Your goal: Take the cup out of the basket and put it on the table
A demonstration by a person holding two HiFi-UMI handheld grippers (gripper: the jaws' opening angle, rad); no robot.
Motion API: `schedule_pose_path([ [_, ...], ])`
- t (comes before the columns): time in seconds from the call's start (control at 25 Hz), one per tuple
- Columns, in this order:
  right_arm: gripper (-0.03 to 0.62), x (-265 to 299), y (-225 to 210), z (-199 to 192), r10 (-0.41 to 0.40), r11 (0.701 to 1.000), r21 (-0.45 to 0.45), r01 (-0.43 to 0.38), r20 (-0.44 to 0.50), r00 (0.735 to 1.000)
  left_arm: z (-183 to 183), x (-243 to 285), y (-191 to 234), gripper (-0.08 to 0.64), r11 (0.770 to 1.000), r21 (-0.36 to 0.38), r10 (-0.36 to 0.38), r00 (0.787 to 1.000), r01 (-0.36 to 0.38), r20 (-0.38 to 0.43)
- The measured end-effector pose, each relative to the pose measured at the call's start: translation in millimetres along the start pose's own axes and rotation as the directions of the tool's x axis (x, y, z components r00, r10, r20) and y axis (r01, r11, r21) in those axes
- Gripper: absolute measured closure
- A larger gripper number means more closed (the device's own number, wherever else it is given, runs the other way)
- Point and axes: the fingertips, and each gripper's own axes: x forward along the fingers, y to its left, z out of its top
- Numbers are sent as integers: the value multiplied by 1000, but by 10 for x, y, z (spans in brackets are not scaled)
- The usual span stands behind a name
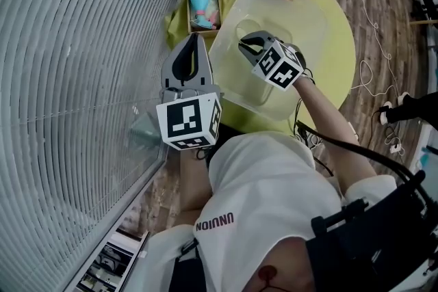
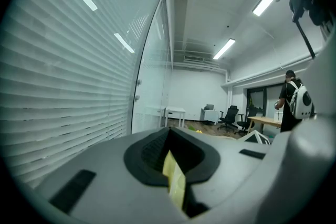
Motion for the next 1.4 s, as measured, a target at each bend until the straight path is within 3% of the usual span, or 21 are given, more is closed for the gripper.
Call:
schedule_pose_path([
  [1.4,557,-413,-40,338,-81,996,-13,84,148,986,14,-78,-68,548,1000,21,6,1000,-7,14],
])
